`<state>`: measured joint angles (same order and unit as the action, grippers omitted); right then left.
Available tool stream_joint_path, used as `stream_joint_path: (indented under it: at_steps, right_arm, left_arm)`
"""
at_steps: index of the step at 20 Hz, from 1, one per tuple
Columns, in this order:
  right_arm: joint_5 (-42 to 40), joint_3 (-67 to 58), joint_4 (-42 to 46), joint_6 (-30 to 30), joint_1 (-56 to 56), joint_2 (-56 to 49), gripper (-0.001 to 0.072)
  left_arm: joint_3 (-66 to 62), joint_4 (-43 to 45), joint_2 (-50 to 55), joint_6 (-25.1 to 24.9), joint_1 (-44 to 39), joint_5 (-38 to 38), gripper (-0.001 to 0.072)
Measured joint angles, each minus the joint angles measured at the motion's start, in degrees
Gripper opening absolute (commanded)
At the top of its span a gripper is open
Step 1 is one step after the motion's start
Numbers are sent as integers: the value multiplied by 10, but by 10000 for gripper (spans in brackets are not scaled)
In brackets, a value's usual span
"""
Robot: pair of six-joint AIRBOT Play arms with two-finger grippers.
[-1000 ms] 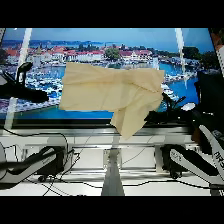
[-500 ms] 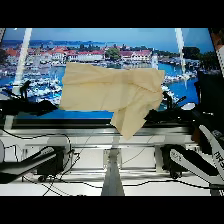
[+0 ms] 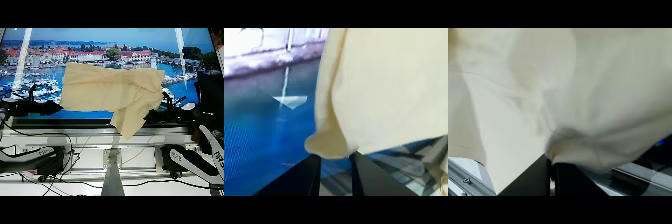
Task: Fold the clothes and pants, and hang the long-sleeved shirts on hangers.
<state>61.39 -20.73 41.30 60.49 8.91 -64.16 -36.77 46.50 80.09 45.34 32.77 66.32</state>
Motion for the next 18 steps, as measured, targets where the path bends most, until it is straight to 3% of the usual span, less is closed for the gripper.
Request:
stream_joint_path:
  at_steps: [1,8,12,18]
  right_arm:
    - [0,0,-2,0,0,0,13]
    - [24,0,-23,2,0,27,11]
    - [40,-1,-28,35,0,137,11]
    - [37,-36,-16,136,0,341,11]
  left_arm:
    - [0,-9,3,-5,0,-10,10]
    - [1,-82,-43,-33,1,26,7]
    - [1,-89,-174,-16,4,43,8]
    - [1,-92,-390,13,5,47,7]
